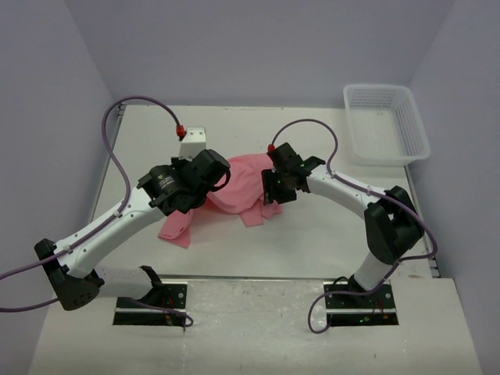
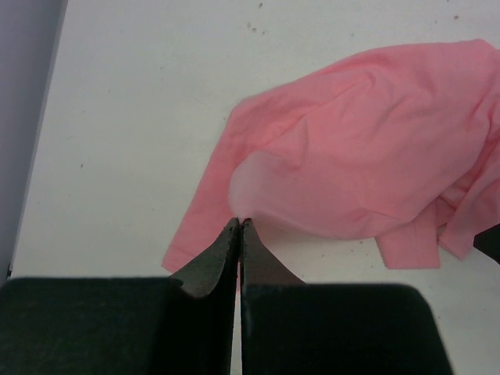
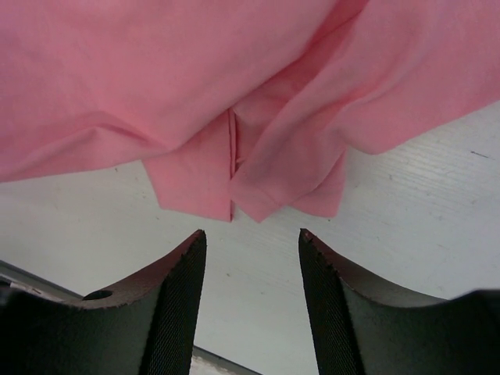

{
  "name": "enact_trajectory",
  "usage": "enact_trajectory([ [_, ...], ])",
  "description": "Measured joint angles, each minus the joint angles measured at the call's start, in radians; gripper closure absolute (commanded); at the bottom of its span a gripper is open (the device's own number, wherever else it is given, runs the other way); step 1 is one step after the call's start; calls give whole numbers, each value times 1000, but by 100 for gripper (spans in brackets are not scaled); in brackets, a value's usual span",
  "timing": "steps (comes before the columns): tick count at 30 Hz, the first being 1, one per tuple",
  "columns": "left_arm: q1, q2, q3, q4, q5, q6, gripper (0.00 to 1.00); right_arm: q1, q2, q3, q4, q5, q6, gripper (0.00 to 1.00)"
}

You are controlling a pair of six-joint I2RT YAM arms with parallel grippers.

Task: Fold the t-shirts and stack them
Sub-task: Flatten out the tshirt

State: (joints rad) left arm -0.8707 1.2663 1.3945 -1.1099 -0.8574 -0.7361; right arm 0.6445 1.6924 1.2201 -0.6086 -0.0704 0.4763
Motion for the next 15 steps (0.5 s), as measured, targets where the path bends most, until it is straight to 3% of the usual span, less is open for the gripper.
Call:
enact_trajectory([
  [15, 0, -1, -32, 51, 23, 25, 100, 64, 8, -72, 56, 0, 56, 46],
])
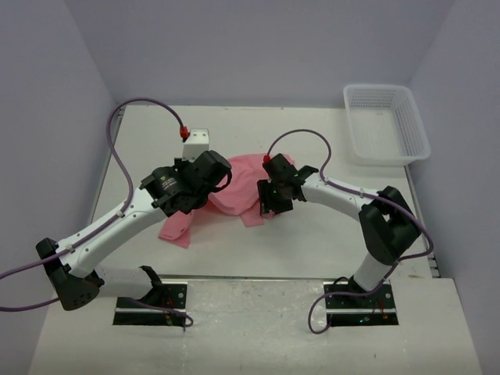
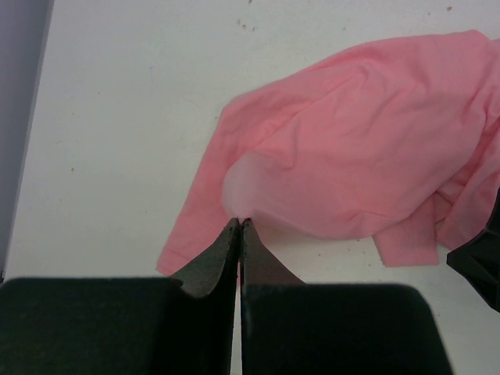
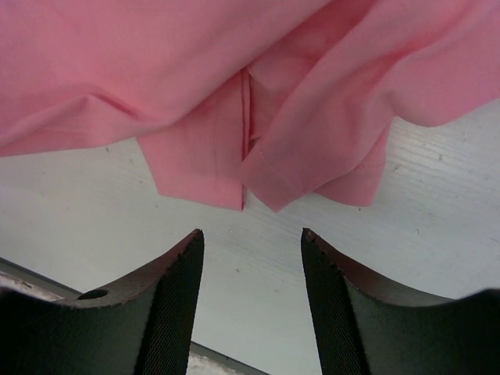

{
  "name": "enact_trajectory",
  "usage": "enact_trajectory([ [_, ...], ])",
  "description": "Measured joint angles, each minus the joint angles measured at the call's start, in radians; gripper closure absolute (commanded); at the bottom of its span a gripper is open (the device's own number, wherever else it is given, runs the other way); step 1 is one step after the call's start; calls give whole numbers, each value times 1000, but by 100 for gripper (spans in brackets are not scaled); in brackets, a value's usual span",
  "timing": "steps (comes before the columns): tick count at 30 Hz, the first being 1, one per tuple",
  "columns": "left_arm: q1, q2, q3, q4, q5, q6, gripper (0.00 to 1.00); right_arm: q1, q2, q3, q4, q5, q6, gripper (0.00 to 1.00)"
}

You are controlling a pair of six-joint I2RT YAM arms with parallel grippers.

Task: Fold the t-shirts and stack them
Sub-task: Flatten out the tshirt

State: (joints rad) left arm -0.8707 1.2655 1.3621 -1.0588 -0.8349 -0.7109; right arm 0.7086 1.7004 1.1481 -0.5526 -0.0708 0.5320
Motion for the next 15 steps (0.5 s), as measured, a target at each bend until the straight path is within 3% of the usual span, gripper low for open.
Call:
enact_trajectory([
  [15, 0, -16, -3, 18, 19, 24, 100, -1, 71, -44, 56, -2, 26, 49],
])
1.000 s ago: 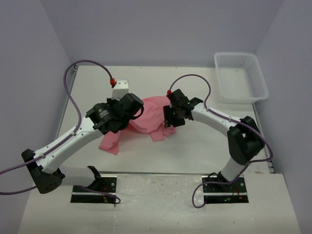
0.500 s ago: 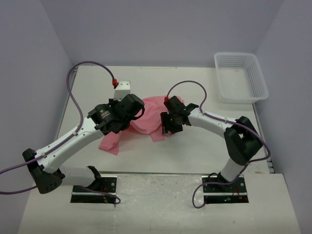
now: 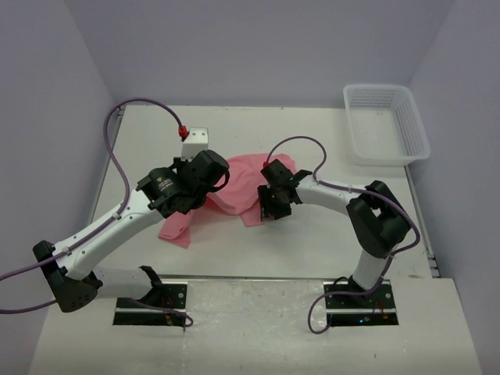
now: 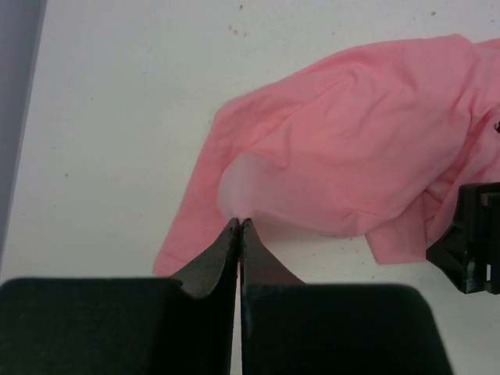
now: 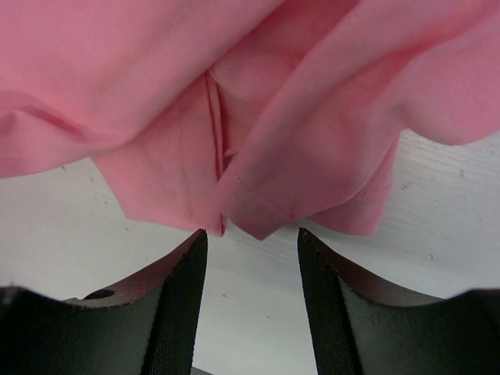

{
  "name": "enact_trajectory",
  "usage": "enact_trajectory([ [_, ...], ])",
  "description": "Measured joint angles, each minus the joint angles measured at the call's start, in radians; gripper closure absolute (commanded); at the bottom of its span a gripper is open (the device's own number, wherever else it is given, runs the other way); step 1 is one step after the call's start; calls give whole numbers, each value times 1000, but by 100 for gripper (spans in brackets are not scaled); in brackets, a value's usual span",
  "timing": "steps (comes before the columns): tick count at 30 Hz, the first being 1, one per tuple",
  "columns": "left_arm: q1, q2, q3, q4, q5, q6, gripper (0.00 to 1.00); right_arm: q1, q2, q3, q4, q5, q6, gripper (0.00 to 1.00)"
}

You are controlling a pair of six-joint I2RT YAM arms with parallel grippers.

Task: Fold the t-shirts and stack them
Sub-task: Flatten out the tshirt

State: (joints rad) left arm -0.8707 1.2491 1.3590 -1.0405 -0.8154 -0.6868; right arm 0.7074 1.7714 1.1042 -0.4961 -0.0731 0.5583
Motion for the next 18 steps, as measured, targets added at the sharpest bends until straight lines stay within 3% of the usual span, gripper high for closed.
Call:
enact_trajectory([
  [11, 9, -33, -21, 6, 0, 4, 100, 0, 47, 27, 12, 0, 5, 54],
  [18, 15, -40, -41, 12, 2, 24, 100, 0, 62, 42, 11, 2, 11, 67],
])
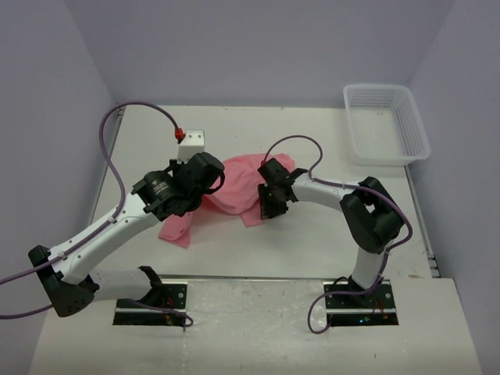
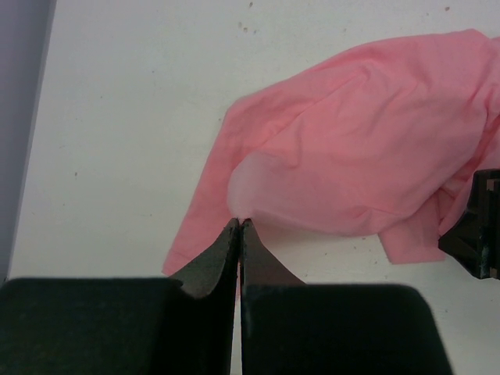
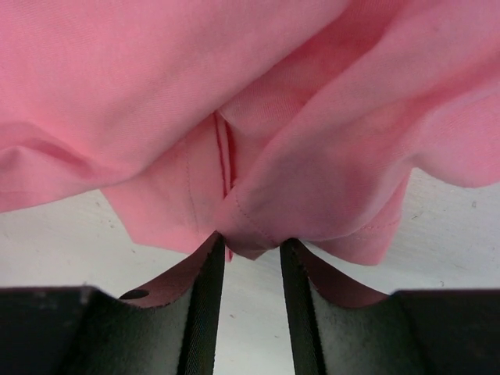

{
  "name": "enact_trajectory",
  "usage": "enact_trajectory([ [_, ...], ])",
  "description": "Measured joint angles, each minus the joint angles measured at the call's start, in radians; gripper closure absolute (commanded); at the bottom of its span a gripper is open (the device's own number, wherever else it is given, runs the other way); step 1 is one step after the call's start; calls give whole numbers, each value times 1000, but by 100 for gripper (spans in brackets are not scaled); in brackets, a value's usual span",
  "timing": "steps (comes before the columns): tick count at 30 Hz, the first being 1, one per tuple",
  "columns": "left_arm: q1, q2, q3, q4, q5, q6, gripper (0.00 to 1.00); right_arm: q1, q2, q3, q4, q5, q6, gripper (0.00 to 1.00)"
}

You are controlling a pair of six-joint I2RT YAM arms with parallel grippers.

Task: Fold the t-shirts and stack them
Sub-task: Flatten out the tshirt

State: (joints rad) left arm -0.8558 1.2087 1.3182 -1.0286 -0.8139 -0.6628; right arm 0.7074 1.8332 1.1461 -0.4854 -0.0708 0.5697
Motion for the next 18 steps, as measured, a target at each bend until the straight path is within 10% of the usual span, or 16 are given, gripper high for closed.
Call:
enact_trajectory([
  [18, 27, -39, -58, 50, 30, 42, 100, 15, -5, 23, -47, 39, 34, 100],
])
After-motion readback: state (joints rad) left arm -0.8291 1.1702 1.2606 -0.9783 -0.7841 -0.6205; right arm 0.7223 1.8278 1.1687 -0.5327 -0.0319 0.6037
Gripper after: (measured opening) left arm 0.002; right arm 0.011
